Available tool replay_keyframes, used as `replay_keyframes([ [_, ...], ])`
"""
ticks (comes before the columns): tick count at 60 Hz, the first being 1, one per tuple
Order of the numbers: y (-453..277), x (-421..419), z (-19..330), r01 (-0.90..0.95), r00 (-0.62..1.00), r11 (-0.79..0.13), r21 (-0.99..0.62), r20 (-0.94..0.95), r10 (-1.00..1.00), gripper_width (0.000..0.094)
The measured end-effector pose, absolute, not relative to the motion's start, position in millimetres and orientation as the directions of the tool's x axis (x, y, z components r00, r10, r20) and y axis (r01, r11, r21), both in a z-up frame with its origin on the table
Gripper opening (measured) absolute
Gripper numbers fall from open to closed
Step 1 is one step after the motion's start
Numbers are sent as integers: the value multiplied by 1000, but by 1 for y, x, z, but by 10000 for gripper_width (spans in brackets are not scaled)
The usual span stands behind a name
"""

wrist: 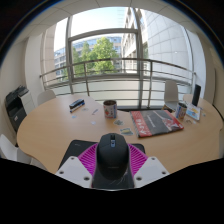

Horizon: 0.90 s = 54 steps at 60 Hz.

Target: Arrange mouse

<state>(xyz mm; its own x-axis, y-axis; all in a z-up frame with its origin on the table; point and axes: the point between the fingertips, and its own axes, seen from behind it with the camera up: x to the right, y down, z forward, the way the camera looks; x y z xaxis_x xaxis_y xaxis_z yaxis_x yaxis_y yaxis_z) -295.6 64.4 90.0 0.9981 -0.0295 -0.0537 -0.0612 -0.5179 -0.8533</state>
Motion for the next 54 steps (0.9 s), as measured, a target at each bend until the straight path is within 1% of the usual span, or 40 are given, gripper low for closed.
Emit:
replay_keyframes([
  [3,64,-308,59,-56,998,-570,-820,-51,-25,403],
  [5,65,-314,43,-55,998,-586,-808,-50,-25,408],
  [8,64,-320,18,-42,999,-608,-793,-36,-23,445],
  [14,59,-330,-5,-32,999,-656,-754,-40,-3,507],
  [18,54,-330,-7,-27,1000,-670,-742,-30,-8,593],
  [20,54,-328,-2,-19,1000,-666,-746,-14,-13,684],
  [23,51,-327,9,-5,1000,-660,-751,7,-15,847],
  [24,49,-326,13,-2,1000,-659,-752,13,-18,848],
  [26,45,-326,21,3,999,-654,-756,24,-24,818],
  [31,34,-329,49,0,999,-637,-771,34,-42,854],
  [35,21,-334,72,-5,998,-615,-789,34,-53,842],
  [44,-25,-350,130,-10,996,-569,-822,41,-77,847],
  [54,-89,-362,173,15,992,-528,-849,80,-102,846],
])
